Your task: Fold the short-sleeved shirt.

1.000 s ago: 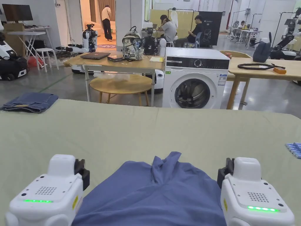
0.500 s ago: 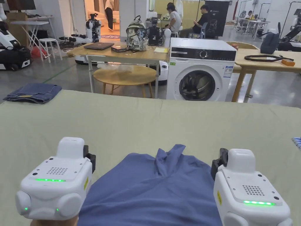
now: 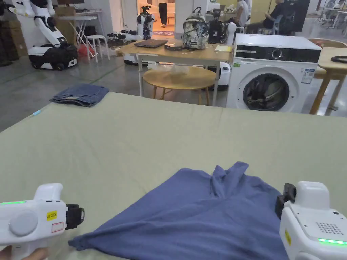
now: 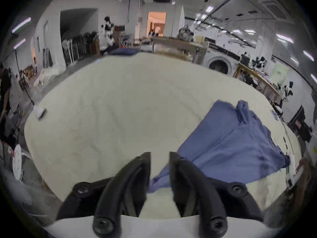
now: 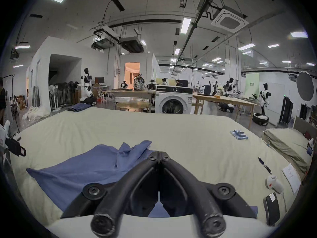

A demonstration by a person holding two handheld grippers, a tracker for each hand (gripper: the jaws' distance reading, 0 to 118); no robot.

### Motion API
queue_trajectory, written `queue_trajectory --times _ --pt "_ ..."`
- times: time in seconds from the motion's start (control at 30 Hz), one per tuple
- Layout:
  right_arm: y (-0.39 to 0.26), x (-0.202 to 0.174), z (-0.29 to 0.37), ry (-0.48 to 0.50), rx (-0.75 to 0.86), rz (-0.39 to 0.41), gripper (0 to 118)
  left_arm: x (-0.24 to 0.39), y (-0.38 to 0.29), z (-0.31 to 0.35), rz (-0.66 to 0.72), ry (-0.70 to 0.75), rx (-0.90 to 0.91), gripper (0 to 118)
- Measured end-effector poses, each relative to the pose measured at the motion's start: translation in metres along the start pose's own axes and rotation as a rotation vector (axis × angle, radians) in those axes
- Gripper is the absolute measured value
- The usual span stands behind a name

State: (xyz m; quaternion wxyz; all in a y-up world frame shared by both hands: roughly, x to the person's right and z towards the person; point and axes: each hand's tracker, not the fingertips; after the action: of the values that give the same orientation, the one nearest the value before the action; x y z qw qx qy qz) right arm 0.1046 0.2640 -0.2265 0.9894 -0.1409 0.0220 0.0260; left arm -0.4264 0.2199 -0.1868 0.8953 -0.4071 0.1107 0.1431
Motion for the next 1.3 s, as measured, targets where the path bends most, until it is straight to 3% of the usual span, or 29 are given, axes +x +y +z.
queue_trajectory --times 0.1,0.27,0.5,0.63,0.77,0.9,1.0,1.07,1.27,1.3 --pt "-0.002 0.000 -0.004 0.009 -0.016 0.000 0 -0.010 -0.009 -0.016 0.013 0.005 -0.088 46" --pt "-0.006 -0.001 -0.008 0.016 -0.046 0.013 0 -0.012 -0.025 -0.040 0.029 0.034 -0.128 60" --pt "-0.010 -0.002 -0.010 0.018 -0.075 0.026 0 -0.003 -0.038 -0.064 0.026 0.087 -0.157 61" --pt "-0.013 -0.004 -0.009 0.017 -0.083 0.036 0 0.001 -0.037 -0.041 0.048 0.086 -0.088 61" --pt "-0.017 -0.008 -0.012 0.027 -0.093 0.045 0 0.022 -0.041 -0.028 -0.016 0.077 -0.113 61" --pt "-0.021 -0.011 -0.015 0.037 -0.110 0.049 0 0.020 -0.045 -0.081 -0.032 0.134 -0.207 61" --pt "-0.023 -0.010 -0.016 0.034 -0.118 0.043 0 0.022 -0.044 -0.074 -0.064 0.141 -0.173 61" --pt "-0.023 -0.008 -0.017 0.032 -0.120 0.041 0 0.024 -0.044 -0.071 -0.075 0.153 -0.160 51" --pt "-0.024 0.001 -0.031 0.033 -0.151 0.030 0 0.023 -0.040 -0.072 -0.081 0.111 -0.159 3" --pt "-0.023 0.005 -0.035 0.036 -0.159 0.025 0 0.023 -0.039 -0.071 -0.083 0.086 -0.157 1"
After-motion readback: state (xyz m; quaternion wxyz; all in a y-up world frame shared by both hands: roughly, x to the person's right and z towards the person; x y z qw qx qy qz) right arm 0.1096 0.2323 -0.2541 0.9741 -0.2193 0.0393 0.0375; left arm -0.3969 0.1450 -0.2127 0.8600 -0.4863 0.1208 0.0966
